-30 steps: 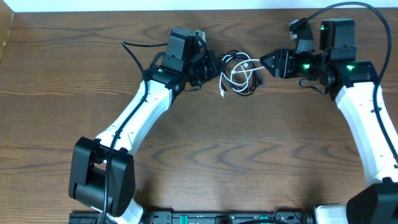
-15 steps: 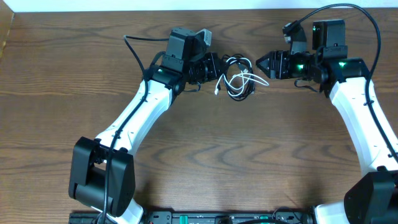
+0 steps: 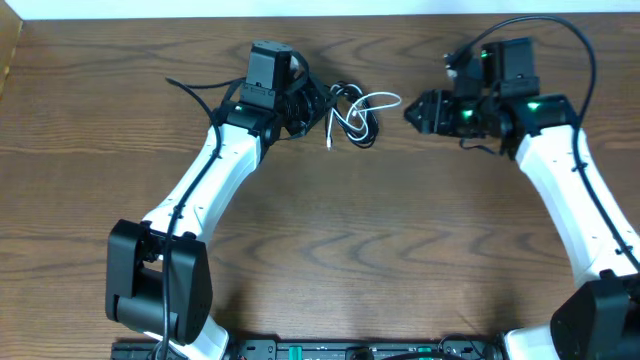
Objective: Untangle cables
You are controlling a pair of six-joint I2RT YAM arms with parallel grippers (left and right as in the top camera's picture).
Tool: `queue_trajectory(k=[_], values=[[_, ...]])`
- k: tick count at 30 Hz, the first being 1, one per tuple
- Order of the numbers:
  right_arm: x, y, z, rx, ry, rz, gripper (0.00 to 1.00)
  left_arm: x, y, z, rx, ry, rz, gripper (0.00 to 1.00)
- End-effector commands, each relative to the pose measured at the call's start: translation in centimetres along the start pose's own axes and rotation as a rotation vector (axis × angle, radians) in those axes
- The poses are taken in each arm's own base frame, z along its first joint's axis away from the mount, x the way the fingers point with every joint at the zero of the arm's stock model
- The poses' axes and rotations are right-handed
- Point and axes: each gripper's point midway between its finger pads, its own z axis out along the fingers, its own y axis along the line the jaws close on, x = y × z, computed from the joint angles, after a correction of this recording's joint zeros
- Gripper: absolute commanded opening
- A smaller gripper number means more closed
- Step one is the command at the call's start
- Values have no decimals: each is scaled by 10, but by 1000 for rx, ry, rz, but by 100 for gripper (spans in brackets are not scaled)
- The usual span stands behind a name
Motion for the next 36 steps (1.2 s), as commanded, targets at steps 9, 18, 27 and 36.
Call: queue_trajectory(k=[9, 18, 27, 36], values=[[18, 2, 72, -7, 103, 100, 49, 7, -8, -4, 22, 16, -49, 8], [20, 12, 106, -62, 113, 113, 45, 7, -8, -4, 22, 18, -47, 7], [28, 20, 126, -69, 129, 115, 27, 16, -11, -1, 24, 40, -23, 8], [27, 9, 128, -41, 128, 109, 1, 13, -8, -1, 9, 18, 54, 7]])
